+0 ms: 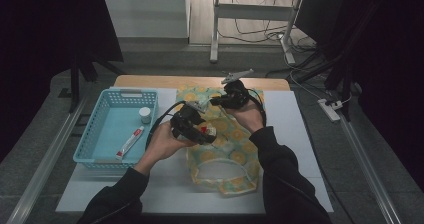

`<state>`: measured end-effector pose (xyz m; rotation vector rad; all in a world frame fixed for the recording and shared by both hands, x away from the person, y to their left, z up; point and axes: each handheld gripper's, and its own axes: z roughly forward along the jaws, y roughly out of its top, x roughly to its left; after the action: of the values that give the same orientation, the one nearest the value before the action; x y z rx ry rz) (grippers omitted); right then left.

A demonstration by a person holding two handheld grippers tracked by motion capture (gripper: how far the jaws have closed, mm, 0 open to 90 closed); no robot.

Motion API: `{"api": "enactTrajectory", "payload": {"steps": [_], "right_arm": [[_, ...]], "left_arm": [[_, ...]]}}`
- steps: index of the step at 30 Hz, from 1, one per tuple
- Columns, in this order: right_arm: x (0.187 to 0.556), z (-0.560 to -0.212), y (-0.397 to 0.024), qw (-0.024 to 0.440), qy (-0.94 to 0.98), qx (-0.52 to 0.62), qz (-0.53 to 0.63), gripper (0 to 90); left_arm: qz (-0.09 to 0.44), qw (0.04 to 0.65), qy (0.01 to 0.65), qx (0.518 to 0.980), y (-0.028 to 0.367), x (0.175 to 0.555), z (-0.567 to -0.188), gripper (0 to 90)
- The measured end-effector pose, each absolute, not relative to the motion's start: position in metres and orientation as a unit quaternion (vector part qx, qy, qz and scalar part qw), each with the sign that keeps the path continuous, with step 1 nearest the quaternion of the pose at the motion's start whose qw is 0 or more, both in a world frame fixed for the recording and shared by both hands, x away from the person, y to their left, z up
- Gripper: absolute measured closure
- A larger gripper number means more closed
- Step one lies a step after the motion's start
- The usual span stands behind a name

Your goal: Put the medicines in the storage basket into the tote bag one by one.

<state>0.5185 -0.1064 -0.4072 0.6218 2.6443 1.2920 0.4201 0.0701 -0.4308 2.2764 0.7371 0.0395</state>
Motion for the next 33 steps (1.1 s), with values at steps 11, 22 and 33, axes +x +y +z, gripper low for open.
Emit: {"api": "enactTrajectory", "payload": {"steps": [11,22,33], "right_arm": [[0.522,-0.407,-0.106,0.077,0.875,0.21,0.429,90.0],[0.529,-0.412,-0.106,0.085,0.873,0.223,0.425,90.0],[0.537,-0.419,-0.106,0.093,0.872,0.235,0.42,90.0]], "left_arm": [[0.036,0.329,0.293,0.897,0.05,0.444,-0.46,20.5],[0.058,0.319,0.299,0.897,0.042,0.465,-0.481,20.5],[0.067,0.306,0.304,0.9,0.041,0.481,-0.499,20.5]]}}
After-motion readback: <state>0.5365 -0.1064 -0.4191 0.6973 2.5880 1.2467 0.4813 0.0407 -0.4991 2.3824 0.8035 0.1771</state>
